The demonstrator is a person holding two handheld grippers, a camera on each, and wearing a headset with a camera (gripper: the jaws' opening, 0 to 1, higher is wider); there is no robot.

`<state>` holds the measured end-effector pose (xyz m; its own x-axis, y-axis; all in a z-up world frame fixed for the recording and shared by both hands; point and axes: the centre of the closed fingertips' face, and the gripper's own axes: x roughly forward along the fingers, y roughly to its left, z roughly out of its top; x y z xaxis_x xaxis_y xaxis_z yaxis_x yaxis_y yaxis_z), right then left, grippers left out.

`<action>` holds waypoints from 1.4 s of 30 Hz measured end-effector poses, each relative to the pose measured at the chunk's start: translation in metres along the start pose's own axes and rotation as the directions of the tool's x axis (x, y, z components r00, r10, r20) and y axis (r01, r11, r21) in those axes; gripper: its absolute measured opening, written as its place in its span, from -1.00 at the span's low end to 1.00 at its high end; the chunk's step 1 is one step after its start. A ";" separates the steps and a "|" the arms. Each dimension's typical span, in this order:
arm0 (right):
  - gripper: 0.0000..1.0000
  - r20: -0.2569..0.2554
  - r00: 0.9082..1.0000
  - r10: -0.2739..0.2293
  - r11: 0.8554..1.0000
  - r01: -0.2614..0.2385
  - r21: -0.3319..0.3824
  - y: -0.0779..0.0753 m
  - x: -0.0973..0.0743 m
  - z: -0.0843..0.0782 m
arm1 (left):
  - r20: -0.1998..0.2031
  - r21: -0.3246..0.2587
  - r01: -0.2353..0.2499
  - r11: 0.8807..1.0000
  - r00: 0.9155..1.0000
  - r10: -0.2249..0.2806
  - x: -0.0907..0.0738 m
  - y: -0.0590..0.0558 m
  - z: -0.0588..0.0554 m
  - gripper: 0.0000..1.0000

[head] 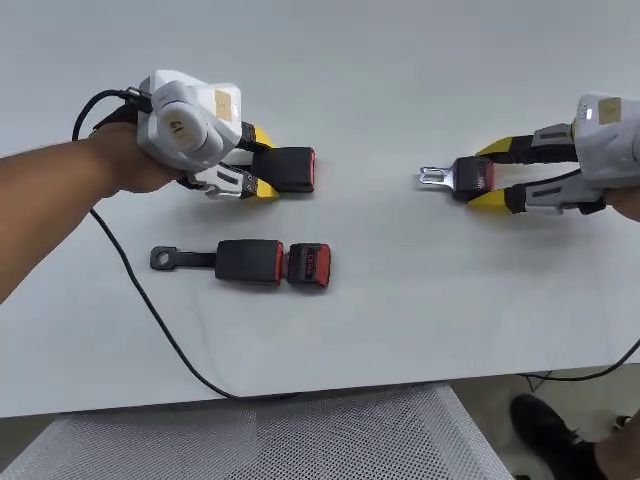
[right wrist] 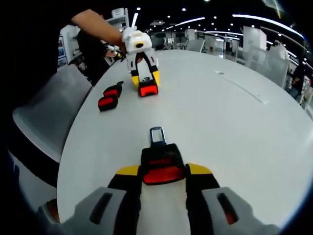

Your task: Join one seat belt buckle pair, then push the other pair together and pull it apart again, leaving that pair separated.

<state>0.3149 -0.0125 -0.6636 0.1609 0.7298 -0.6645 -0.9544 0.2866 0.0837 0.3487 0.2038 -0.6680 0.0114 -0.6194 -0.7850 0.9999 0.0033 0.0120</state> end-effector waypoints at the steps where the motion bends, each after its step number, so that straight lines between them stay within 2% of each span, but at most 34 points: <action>1: -0.32 0.005 1.000 0.001 1.000 -0.001 0.001 0.000 0.001 0.001 | 0.002 -0.001 0.001 1.000 1.000 -0.001 0.000 0.000 0.000 -0.32; 6: -0.32 0.016 1.000 0.005 1.000 -0.005 -0.002 0.001 0.007 0.005 | -0.006 0.003 0.006 1.000 1.000 -0.006 0.000 0.000 0.002 -0.32; 12: -0.32 0.053 0.999 0.001 1.000 -0.002 0.027 0.000 0.016 0.015 | -0.008 -0.005 0.005 1.000 1.000 -0.005 -0.001 0.000 0.002 -0.32; 20: -0.32 0.070 0.998 -0.004 1.000 0.003 0.014 -0.003 0.040 0.035 | -0.012 -0.007 0.005 1.000 1.000 -0.005 -0.002 0.000 0.001 -0.32; 35: -0.32 0.073 0.997 0.003 1.000 -0.003 0.004 0.011 0.076 0.066 | -0.013 -0.017 0.003 1.000 1.000 -0.003 -0.004 -0.001 -0.001 -0.32; 42: -0.32 0.080 0.997 0.006 1.000 -0.005 -0.012 0.019 0.095 0.086 | -0.020 -0.014 0.003 1.000 1.000 -0.004 -0.004 -0.001 -0.002 -0.32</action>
<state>0.3338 0.1157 -0.6615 0.1749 0.7787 -0.6025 -0.9582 0.2753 0.0777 0.3479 0.2076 -0.6661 0.0080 -0.6037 -0.7971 0.9999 0.0119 0.0010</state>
